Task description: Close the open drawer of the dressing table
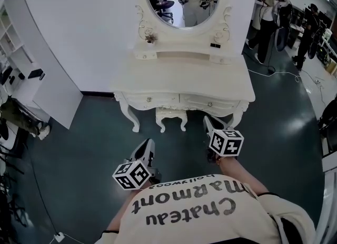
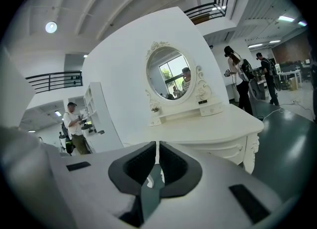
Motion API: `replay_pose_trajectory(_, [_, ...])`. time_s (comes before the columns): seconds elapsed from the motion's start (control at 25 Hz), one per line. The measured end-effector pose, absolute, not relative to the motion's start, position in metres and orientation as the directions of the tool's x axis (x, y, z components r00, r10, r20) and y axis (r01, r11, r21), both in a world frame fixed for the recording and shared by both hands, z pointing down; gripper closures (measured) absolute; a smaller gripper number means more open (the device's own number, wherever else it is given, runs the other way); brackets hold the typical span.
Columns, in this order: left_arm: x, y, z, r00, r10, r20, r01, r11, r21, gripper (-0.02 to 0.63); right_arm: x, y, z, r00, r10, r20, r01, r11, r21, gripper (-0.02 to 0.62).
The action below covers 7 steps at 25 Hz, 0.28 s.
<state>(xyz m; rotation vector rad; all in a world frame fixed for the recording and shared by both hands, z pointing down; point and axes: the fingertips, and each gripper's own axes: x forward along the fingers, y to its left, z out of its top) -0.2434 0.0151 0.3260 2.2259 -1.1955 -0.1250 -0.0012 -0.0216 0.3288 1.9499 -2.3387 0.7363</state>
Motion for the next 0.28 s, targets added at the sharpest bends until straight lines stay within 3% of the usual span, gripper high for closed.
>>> replay_pose_trajectory(0.28, [-0.2371, 0.0185, 0.3208, 0.607, -0.768, 0.204, -0.733, -0.440, 0.519, 0.598, -0.0009, -0.0174, 0.3321, -0.221, -0.919, 0.327, -0.933, 0.101, -0.346, 0.552])
